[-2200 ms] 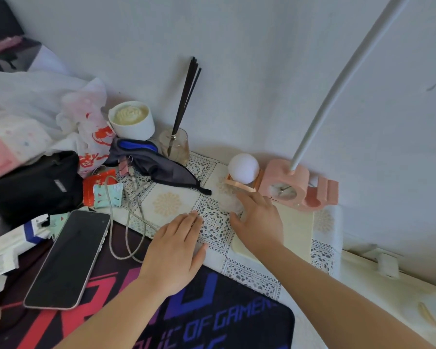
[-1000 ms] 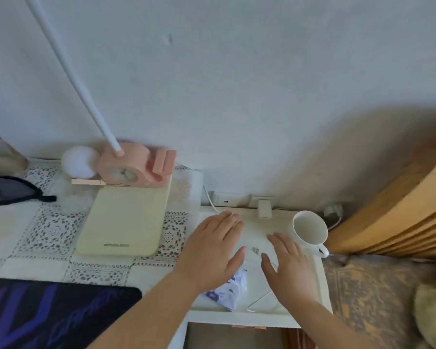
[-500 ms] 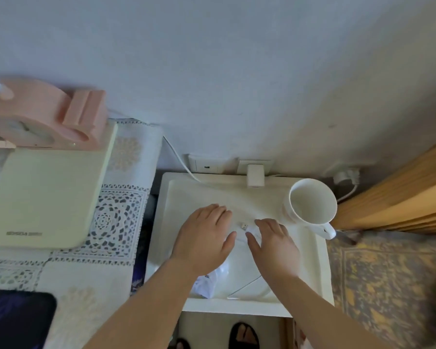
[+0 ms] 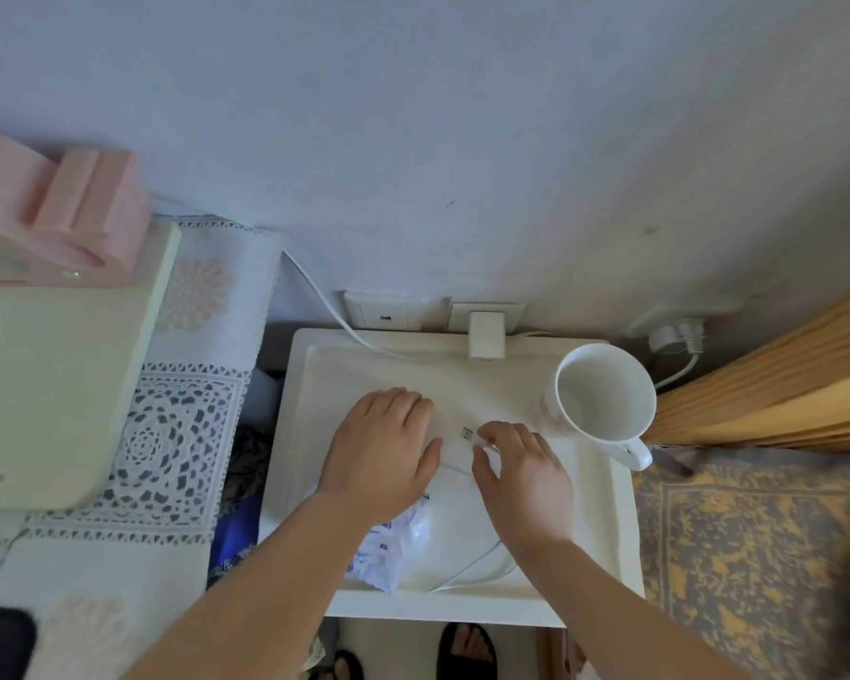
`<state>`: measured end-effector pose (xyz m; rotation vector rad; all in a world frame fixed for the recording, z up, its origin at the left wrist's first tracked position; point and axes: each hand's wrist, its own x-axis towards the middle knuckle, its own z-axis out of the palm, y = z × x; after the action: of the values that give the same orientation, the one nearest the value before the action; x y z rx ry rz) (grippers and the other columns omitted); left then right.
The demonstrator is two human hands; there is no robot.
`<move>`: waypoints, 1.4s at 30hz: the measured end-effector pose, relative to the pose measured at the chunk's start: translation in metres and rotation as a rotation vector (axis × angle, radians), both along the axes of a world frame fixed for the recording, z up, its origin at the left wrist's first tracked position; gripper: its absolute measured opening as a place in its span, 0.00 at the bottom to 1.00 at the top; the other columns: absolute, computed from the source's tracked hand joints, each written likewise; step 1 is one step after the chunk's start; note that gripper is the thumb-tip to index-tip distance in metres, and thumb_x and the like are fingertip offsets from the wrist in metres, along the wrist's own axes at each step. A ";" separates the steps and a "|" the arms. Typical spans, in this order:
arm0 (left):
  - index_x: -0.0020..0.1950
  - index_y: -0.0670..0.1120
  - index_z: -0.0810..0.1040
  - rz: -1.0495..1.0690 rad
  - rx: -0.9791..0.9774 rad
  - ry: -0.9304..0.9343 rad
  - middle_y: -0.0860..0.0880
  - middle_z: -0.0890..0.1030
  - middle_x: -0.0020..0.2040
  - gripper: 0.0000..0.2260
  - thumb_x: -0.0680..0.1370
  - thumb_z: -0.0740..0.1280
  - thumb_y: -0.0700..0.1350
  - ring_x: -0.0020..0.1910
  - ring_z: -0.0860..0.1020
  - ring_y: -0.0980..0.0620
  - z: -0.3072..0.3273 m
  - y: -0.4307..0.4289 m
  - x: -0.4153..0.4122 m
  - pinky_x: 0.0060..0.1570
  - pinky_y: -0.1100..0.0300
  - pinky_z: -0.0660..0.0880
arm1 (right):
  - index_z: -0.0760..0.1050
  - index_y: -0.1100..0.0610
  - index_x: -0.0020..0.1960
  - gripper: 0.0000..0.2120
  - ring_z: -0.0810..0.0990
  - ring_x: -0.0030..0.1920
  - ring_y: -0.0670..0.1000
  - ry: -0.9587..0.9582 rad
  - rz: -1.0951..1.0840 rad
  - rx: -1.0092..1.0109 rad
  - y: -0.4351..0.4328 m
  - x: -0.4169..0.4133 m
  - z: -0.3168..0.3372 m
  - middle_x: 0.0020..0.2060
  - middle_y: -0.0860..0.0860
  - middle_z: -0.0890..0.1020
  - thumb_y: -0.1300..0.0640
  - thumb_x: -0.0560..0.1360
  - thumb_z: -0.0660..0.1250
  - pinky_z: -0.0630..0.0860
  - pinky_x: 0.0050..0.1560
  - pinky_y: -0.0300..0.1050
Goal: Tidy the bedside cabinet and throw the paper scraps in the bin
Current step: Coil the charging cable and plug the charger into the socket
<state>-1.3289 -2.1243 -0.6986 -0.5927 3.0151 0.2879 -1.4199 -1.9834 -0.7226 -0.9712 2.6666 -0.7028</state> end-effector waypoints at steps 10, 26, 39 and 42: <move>0.64 0.48 0.72 0.462 0.603 0.131 0.51 0.77 0.61 0.18 0.78 0.58 0.55 0.60 0.75 0.51 0.005 -0.007 -0.065 0.57 0.54 0.73 | 0.74 0.49 0.51 0.06 0.79 0.43 0.43 -0.371 -0.366 -0.256 -0.030 -0.006 0.013 0.40 0.39 0.79 0.53 0.75 0.66 0.73 0.43 0.40; 0.43 0.50 0.78 0.929 1.365 0.373 0.50 0.82 0.42 0.05 0.77 0.66 0.48 0.39 0.81 0.56 0.002 -0.004 -0.102 0.44 0.63 0.78 | 0.74 0.54 0.53 0.08 0.79 0.42 0.46 -0.325 -0.482 -0.344 -0.046 -0.013 0.007 0.43 0.47 0.81 0.53 0.75 0.66 0.73 0.41 0.41; 0.48 0.47 0.80 0.941 1.420 0.423 0.47 0.83 0.43 0.06 0.76 0.67 0.48 0.42 0.81 0.53 -0.002 -0.004 -0.099 0.45 0.63 0.79 | 0.74 0.51 0.50 0.06 0.75 0.37 0.35 -0.472 -0.717 -0.446 -0.064 -0.008 0.008 0.37 0.39 0.76 0.53 0.74 0.67 0.66 0.35 0.27; 0.49 0.47 0.80 0.951 1.420 0.421 0.49 0.83 0.43 0.07 0.75 0.68 0.49 0.42 0.81 0.55 -0.002 -0.005 -0.099 0.42 0.64 0.78 | 0.74 0.50 0.49 0.05 0.77 0.38 0.36 -0.529 -0.760 -0.485 -0.067 -0.007 0.010 0.37 0.39 0.78 0.53 0.74 0.68 0.68 0.36 0.28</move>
<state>-1.4275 -2.1289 -0.7009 -1.6400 1.6234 2.3664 -1.4270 -2.0509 -0.7127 0.2228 2.3501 -1.5425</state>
